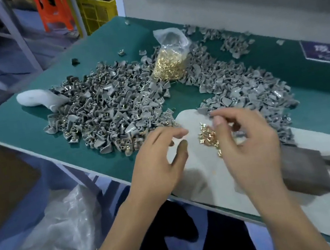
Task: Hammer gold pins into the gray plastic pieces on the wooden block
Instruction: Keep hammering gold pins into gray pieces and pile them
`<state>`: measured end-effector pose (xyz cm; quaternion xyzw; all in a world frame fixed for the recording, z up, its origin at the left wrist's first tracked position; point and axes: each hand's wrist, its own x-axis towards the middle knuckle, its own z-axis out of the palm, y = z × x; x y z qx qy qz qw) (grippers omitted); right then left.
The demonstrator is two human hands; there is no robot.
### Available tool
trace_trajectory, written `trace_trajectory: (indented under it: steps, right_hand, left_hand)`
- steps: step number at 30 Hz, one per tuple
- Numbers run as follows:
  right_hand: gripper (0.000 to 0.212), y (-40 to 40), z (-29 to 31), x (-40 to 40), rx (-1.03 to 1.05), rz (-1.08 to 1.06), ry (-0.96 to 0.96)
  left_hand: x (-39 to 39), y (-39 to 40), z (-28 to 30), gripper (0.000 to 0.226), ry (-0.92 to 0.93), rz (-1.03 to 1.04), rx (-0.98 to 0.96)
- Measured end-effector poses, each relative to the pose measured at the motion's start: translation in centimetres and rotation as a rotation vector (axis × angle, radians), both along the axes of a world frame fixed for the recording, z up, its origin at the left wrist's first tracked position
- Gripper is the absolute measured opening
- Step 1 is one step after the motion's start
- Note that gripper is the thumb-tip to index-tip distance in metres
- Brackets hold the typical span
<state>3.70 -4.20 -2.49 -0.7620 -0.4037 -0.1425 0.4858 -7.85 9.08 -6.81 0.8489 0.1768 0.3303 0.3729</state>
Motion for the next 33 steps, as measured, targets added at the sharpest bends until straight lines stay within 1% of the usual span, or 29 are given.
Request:
trace_trajectory:
  steps: [3, 5, 7, 10, 11, 13, 15, 17, 21, 23, 25, 27, 31, 33]
  right_hand:
    - [0.016, -3.7, 1.7, 4.5, -0.230, -0.080, 0.019]
    - [0.016, -5.9, 0.9, 6.5, -0.368, -0.179, 0.011]
    - [0.015, -7.7, -0.6, 7.2, -0.457, -0.264, 0.019]
    - [0.014, -8.6, -2.0, 6.9, -0.428, -0.290, 0.023]
    - [0.016, -8.4, -2.1, 6.9, -0.411, -0.286, 0.013]
    - [0.018, -8.2, -2.2, 7.0, -0.455, -0.283, 0.008]
    - [0.019, -8.2, -2.3, 7.1, -0.477, -0.285, 0.021]
    - [0.019, -8.4, -2.3, 7.2, -0.444, -0.293, 0.036]
    - [0.018, -8.5, -2.5, 7.3, -0.426, -0.299, 0.070]
    - [0.018, -8.5, -2.5, 7.3, -0.427, -0.302, 0.080]
    - [0.017, -8.5, -2.5, 7.3, -0.422, -0.304, 0.083]
    - [0.017, -8.6, -2.4, 7.3, -0.417, -0.302, 0.095]
    - [0.017, -8.5, -2.3, 7.1, -0.417, -0.295, 0.087]
    - [0.016, -8.5, -2.2, 7.0, -0.419, -0.285, 0.075]
  left_hand:
    - [2.7, -1.3, 0.3, 0.017, 0.051, -0.112, -0.057]
    - [4.4, -2.1, 0.2, 0.017, 0.089, -0.157, -0.050]
    - [5.8, -2.3, 0.1, 0.018, 0.112, -0.153, -0.015]
    - [8.0, -1.5, 0.1, 0.021, 0.163, -0.058, 0.120]
    - [8.9, -0.9, 0.1, 0.025, 0.204, -0.011, 0.172]
    - [10.7, 0.0, 0.1, 0.035, 0.313, 0.068, 0.265]
    - [12.2, 0.4, 0.2, 0.043, 0.403, 0.098, 0.313]
    - [13.1, 0.5, -0.1, 0.042, 0.452, 0.094, 0.331]
    - [13.2, 0.3, -0.6, 0.019, 0.383, 0.098, 0.306]
    - [13.0, 0.2, -0.8, 0.012, 0.356, 0.098, 0.314]
    - [12.7, 0.3, -0.9, 0.011, 0.320, 0.100, 0.302]
    - [12.5, 0.3, -0.7, 0.014, 0.247, 0.081, 0.257]
    - [12.4, -0.1, -0.6, 0.014, 0.129, -0.015, 0.132]
    - [12.5, -0.4, -0.6, 0.013, 0.075, -0.057, 0.125]
